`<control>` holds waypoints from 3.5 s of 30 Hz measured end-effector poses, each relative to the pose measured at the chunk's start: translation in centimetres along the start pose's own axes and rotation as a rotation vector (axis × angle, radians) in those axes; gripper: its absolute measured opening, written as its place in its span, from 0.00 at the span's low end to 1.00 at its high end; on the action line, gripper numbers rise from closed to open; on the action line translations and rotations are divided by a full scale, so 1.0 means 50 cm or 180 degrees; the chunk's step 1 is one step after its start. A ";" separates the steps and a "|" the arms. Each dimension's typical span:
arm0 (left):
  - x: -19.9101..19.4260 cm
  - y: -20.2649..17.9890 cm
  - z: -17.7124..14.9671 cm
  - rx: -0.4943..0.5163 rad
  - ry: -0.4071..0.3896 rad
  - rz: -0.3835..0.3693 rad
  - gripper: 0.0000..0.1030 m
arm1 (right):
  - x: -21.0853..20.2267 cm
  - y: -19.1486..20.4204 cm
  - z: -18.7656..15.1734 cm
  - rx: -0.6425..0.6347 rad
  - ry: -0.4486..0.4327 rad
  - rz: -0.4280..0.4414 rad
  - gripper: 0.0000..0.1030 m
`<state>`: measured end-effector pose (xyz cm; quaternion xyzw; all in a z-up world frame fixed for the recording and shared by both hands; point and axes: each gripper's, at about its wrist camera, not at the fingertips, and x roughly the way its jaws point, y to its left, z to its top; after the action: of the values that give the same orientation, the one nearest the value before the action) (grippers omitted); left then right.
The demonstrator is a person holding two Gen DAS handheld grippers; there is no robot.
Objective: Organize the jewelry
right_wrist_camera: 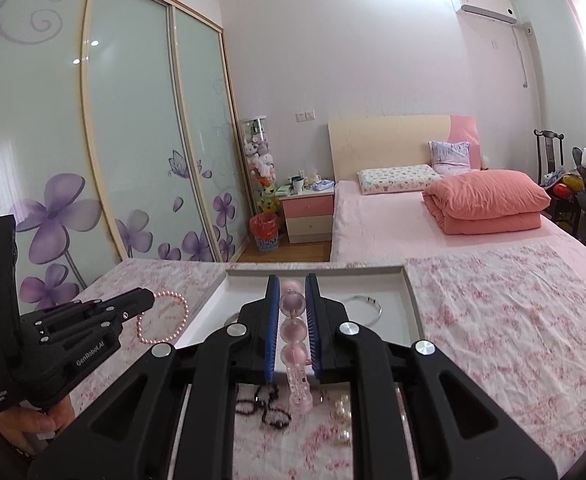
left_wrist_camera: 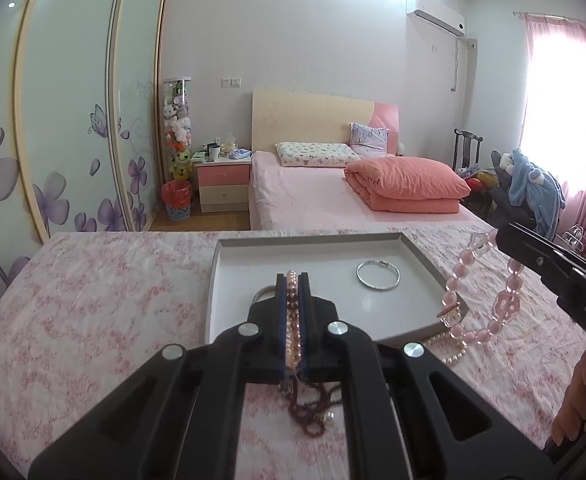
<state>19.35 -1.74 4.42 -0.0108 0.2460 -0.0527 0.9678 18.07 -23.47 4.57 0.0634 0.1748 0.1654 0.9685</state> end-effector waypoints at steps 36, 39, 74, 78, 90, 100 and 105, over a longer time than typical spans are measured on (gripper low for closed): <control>0.309 0.089 0.042 -0.0303 0.0463 0.0221 0.15 | 0.230 -0.068 0.020 0.0219 0.0368 -0.0212 0.27; 0.293 0.087 0.046 -0.0276 0.0432 0.0233 0.15 | 0.217 -0.066 0.020 0.0230 0.0353 -0.0224 0.27; 0.067 0.065 -0.187 -0.0016 0.0855 -0.0075 0.51 | 0.092 -0.054 -0.225 -0.0050 0.1603 -0.0081 0.27; 0.069 0.055 -0.193 0.0040 0.0870 -0.0114 0.53 | 0.107 -0.051 -0.226 -0.0103 0.1623 -0.0189 0.27; 0.075 0.007 -0.199 0.0208 0.0905 -0.0233 0.54 | 0.129 -0.053 -0.225 -0.0207 0.1689 -0.0327 0.14; 0.093 -0.051 -0.210 0.0271 0.1034 -0.0410 0.36 | 0.123 -0.059 -0.225 -0.0149 0.1689 -0.0284 0.14; 0.106 -0.043 -0.202 0.0209 0.1020 -0.0264 0.36 | 0.122 -0.064 -0.226 -0.0100 0.1688 -0.0252 0.14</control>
<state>18.94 -4.39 -6.85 0.0192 0.3947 -0.1018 0.9129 20.36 -23.65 -8.46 -0.0040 0.4221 0.1408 0.8955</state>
